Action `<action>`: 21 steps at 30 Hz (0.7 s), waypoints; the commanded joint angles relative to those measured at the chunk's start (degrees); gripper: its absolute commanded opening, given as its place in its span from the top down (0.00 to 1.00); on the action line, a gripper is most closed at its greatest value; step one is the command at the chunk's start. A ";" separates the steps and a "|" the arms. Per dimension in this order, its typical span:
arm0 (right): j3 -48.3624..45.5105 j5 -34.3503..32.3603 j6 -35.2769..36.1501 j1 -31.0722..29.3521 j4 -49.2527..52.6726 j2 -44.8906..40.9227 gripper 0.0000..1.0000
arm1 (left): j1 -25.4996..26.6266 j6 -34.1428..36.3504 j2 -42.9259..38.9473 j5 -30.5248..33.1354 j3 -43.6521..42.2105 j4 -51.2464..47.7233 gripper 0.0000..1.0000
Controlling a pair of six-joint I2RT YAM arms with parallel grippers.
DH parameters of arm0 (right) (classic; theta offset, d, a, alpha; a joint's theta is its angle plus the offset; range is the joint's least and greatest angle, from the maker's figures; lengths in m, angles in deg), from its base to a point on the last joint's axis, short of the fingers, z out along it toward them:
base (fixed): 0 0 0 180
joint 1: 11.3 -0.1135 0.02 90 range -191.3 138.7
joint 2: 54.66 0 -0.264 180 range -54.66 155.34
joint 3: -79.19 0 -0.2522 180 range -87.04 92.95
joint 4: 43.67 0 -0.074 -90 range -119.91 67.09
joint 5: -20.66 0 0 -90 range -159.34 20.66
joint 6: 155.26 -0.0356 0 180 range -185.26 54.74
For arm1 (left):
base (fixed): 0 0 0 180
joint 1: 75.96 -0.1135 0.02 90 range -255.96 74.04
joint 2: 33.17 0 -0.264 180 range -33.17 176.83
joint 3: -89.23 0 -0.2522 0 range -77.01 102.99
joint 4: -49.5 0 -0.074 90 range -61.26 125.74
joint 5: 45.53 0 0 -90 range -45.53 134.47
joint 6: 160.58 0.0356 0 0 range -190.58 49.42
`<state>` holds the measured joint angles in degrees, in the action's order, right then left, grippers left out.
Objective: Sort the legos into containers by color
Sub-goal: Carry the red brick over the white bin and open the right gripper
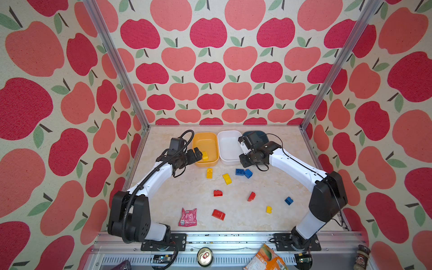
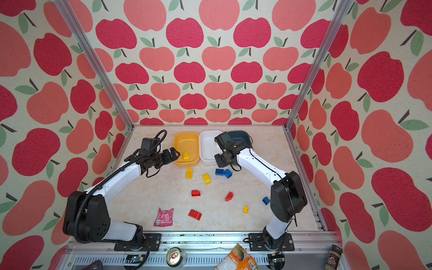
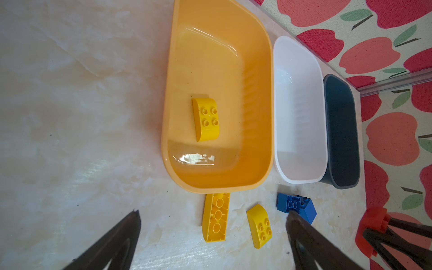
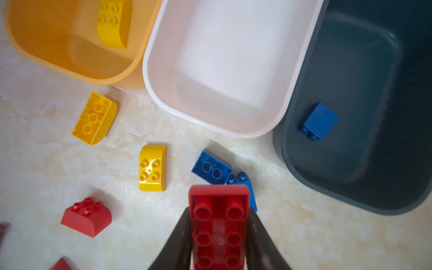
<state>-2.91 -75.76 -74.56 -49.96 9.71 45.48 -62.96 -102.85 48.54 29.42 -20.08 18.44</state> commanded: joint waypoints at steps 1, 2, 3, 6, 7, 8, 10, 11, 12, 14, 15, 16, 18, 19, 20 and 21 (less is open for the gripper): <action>6.31 1.23 2.23 1.31 -2.52 5.61 0.75 | -0.12 -0.02 -1.82 1.36 -0.87 0.27 0.01; 8.20 1.60 2.40 1.61 -2.51 7.41 0.76 | -0.15 -0.06 -1.88 1.35 -0.77 0.10 0.01; 10.58 2.06 2.57 2.10 -2.35 9.56 0.76 | -0.09 0.03 -1.91 1.52 -0.77 -0.16 0.01; 17.11 2.98 3.10 2.86 -0.59 15.33 0.76 | 0.01 0.25 -2.35 1.74 -0.73 -0.70 0.01; 19.03 3.08 3.40 2.98 -0.04 17.17 0.76 | 0.10 0.39 -2.43 1.77 -0.70 -0.95 0.01; 20.46 3.03 3.58 3.20 0.20 18.63 0.76 | 0.15 0.54 -2.52 1.77 -0.62 -1.12 0.01; 23.13 2.85 3.85 3.46 0.78 21.62 0.76 | 0.29 0.81 -2.53 1.98 -0.68 -1.22 0.01; 24.09 2.90 3.85 3.59 1.12 22.78 0.76 | 0.30 0.81 -2.65 1.95 -0.69 -1.17 0.01; 25.23 3.03 3.78 3.74 1.55 24.04 0.76 | 0.30 0.81 -2.61 1.90 -0.72 -1.19 0.01; 26.42 3.39 3.46 3.93 1.86 25.71 0.76 | 0.28 0.81 -2.61 1.73 -0.93 -0.82 0.01; 26.83 3.72 3.33 4.01 1.84 26.30 0.75 | 0.28 0.81 -2.64 1.55 -1.13 -0.56 0.01; 27.19 4.02 3.13 4.01 1.85 26.99 0.74 | 0.28 0.84 -2.61 1.41 -1.21 -0.22 0.01; 27.96 4.22 2.97 4.02 2.13 27.77 0.67 | 0.19 0.74 -2.61 1.22 -1.42 0.27 0.01; 28.26 4.27 2.88 4.01 2.30 28.11 0.62 | 0.19 0.72 -2.62 1.09 -1.43 0.36 0.01; 28.43 4.28 2.80 4.02 2.47 28.19 0.57 | 0.21 0.72 -2.58 1.05 -1.41 0.36 0.01; 28.56 4.29 2.73 4.00 2.53 28.27 0.53 | 0.19 0.73 -2.52 1.04 -1.30 0.34 0.01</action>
<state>23.43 -72.63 -72.02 -46.15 10.23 73.28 -62.94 -102.65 47.01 30.47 -20.89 18.44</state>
